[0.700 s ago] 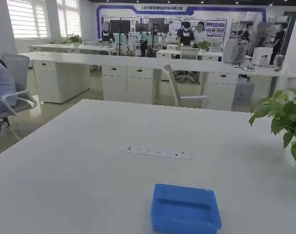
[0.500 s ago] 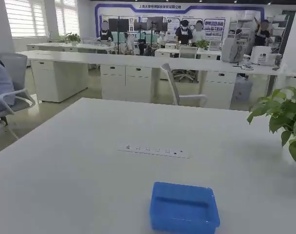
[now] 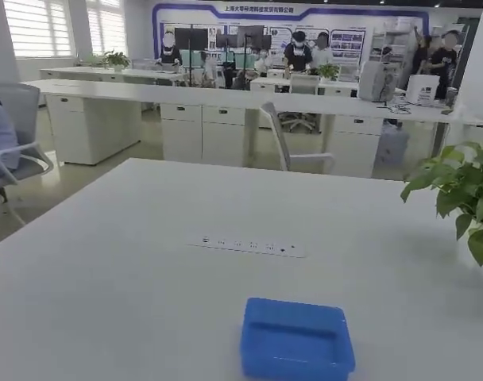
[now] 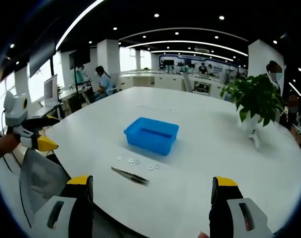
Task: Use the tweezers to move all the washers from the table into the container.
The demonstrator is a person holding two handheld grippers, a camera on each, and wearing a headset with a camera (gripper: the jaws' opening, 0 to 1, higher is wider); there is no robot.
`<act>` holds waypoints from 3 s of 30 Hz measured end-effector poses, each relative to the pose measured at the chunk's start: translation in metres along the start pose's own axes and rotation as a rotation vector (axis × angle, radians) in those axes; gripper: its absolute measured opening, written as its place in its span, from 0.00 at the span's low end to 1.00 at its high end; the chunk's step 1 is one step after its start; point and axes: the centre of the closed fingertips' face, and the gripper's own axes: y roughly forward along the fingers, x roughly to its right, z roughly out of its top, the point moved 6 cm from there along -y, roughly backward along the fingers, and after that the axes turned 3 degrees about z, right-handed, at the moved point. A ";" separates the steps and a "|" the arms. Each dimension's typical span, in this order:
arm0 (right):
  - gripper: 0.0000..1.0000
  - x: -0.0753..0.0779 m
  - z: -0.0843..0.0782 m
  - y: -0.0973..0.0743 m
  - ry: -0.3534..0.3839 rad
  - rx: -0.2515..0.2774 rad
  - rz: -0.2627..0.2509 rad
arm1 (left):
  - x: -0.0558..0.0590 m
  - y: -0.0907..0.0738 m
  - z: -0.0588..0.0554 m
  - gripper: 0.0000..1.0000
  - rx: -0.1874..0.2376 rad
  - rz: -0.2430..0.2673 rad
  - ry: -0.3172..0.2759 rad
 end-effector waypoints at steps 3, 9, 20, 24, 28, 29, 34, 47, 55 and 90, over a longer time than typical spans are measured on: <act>0.99 0.001 0.000 0.000 -0.002 -0.002 -0.003 | 0.000 0.002 0.000 0.99 -0.006 -0.005 0.007; 0.99 0.001 0.001 0.004 0.000 -0.008 -0.005 | -0.002 0.006 -0.001 0.99 -0.017 -0.012 0.010; 0.99 0.002 -0.003 0.015 0.005 -0.041 0.007 | -0.005 0.017 -0.002 0.99 -0.037 -0.017 0.022; 0.99 0.002 -0.002 0.018 0.010 -0.036 0.009 | -0.007 0.022 -0.004 0.99 -0.049 -0.020 0.020; 0.99 0.005 -0.004 0.023 0.001 -0.050 0.012 | -0.007 0.026 -0.007 0.99 -0.064 -0.025 0.028; 0.99 0.005 -0.004 0.024 0.000 -0.051 0.014 | -0.007 0.027 -0.007 0.99 -0.068 -0.024 0.033; 0.99 0.007 -0.003 0.025 -0.005 -0.060 0.025 | -0.007 0.029 -0.006 0.99 -0.072 -0.025 0.041; 0.97 0.007 -0.008 0.030 -0.019 -0.082 0.045 | 0.005 0.043 -0.011 0.90 -0.108 -0.102 0.083; 0.97 0.010 -0.011 0.032 -0.013 -0.083 0.050 | 0.018 0.059 -0.012 0.70 -0.167 -0.236 0.115; 0.96 0.008 -0.013 0.037 -0.043 -0.100 0.110 | 0.064 0.156 -0.062 0.07 -0.276 -0.553 0.363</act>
